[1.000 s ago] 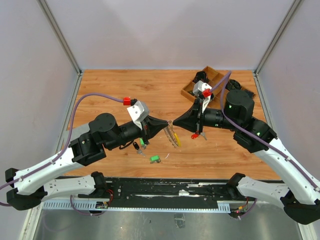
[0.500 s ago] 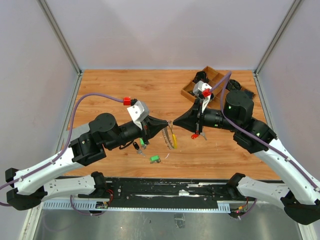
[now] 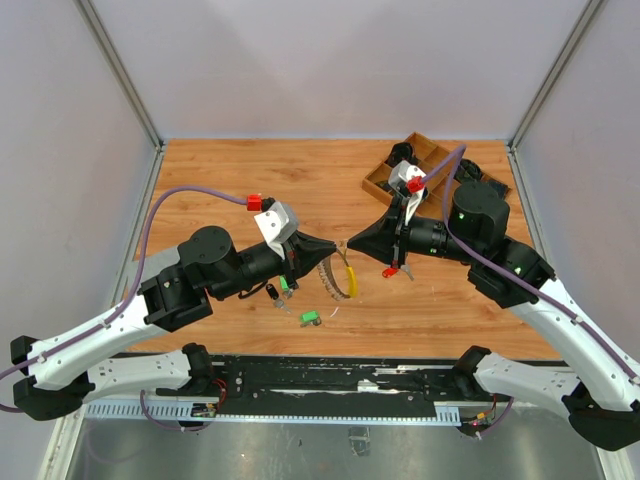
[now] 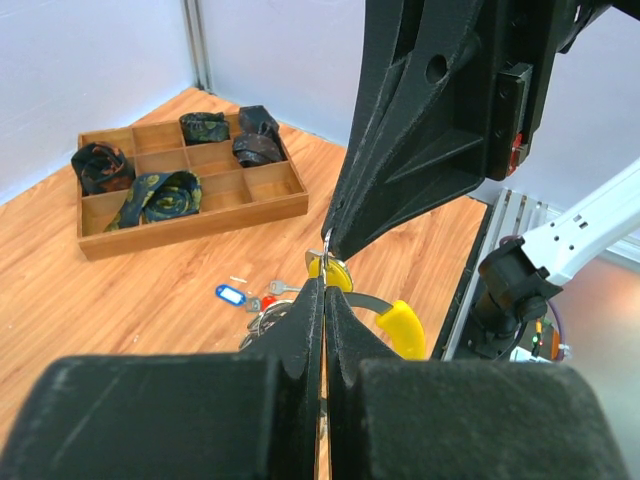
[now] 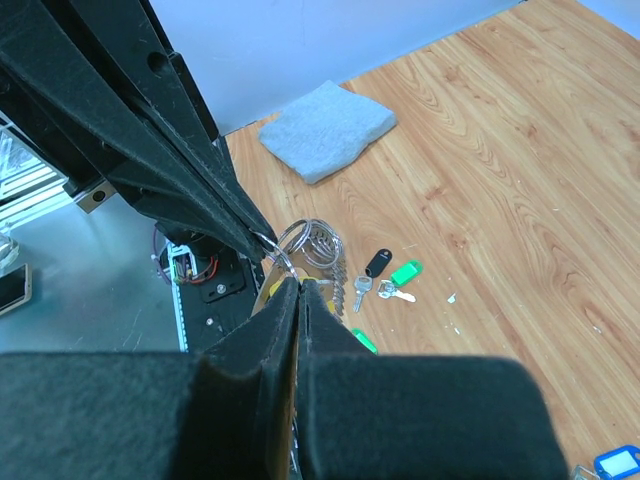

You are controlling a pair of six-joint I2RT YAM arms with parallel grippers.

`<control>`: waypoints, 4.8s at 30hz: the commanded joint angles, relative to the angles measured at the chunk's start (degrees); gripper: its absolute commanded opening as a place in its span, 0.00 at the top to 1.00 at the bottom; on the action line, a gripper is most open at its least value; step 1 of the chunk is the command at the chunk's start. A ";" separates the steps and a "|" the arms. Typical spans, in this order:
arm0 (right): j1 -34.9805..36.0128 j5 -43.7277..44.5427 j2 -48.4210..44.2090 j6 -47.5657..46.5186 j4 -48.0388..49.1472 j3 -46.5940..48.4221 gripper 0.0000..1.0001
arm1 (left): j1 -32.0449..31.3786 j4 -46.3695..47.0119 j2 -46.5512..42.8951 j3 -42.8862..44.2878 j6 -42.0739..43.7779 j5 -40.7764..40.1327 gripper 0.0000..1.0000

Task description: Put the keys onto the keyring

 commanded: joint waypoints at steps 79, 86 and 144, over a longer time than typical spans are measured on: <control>-0.15 9.14 1.49 10.85 -12.05 6.82 0.99 | -0.40 0.92 1.13 0.89 3.53 -6.96 1.00; -0.14 13.31 3.67 14.17 -16.85 10.85 0.99 | -0.38 0.67 2.56 1.88 6.11 -9.41 0.99; -0.20 -18.48 -7.04 -11.15 10.10 -5.29 0.73 | -0.40 7.45 -2.54 1.12 1.19 18.35 0.99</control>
